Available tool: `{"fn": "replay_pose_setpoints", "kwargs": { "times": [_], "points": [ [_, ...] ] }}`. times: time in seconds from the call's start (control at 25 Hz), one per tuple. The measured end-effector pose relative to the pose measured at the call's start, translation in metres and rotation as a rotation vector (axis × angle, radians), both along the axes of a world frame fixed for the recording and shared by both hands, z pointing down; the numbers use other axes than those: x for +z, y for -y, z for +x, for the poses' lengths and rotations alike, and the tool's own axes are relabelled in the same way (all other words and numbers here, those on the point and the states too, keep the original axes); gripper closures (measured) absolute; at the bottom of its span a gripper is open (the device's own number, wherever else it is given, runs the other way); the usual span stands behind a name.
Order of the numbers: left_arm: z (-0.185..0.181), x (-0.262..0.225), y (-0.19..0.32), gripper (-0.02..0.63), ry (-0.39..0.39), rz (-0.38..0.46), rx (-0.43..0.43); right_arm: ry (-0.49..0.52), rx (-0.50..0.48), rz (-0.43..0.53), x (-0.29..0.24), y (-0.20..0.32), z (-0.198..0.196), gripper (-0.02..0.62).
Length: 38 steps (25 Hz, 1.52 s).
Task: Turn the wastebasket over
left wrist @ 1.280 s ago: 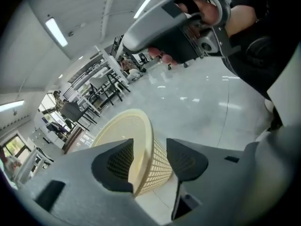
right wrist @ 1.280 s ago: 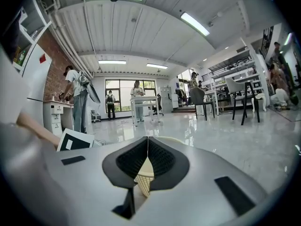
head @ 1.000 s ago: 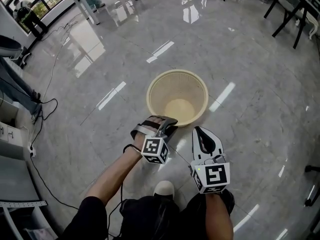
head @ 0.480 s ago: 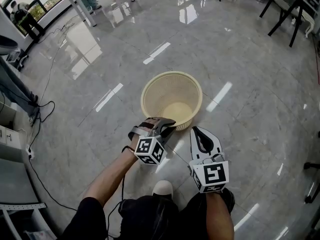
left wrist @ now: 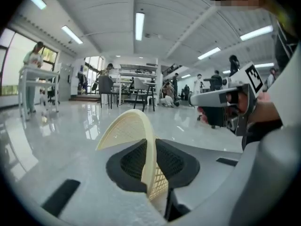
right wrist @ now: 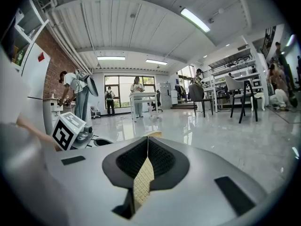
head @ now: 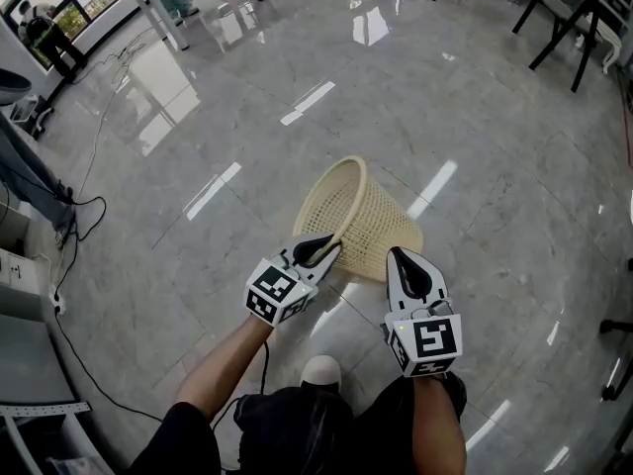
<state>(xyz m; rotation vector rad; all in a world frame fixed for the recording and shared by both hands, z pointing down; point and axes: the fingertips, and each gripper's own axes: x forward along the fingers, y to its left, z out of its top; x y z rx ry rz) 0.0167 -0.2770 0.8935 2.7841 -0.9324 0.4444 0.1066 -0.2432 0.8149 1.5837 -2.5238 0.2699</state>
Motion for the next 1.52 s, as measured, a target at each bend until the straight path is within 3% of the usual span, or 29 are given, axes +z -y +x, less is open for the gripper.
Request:
{"fn": "replay_pose_setpoints", "kwargs": {
  "times": [0.16,0.28,0.52,0.72,0.96,1.2,1.36,1.52],
  "points": [
    [-0.019,0.014,-0.01,0.551,-0.166,-0.12,-0.101,-0.065,-0.005,-0.017,0.012,0.001,0.006,0.583],
    [-0.034,0.029,-0.019,0.551,-0.211,-0.152,-0.161,-0.099,-0.012,-0.047,0.027,0.003,0.011,0.583],
    [-0.066,0.05,-0.031,0.55,-0.21,-0.204,-0.226,-0.267,-0.046,-0.061,0.05,0.004,0.01,0.583],
    [-0.086,0.058,-0.04,0.549,-0.191,-0.212,-0.265,-0.277,-0.101,-0.182,0.088,0.005,0.006,0.583],
    [-0.108,0.064,-0.047,0.546,-0.145,-0.202,-0.269,-0.324,-0.063,-0.241,0.115,0.004,0.008,0.581],
    [-0.111,0.065,-0.052,0.538,-0.072,-0.148,-0.273,-0.211,0.023,-0.301,0.14,0.003,0.019,0.54],
    [-0.11,0.065,-0.051,0.537,-0.062,-0.142,-0.276,-0.127,-0.022,-0.364,0.158,-0.001,0.015,0.376],
    [-0.111,0.064,-0.05,0.537,-0.086,-0.145,-0.27,-0.054,-0.063,-0.439,0.177,-0.008,0.009,0.321]
  ]
}}
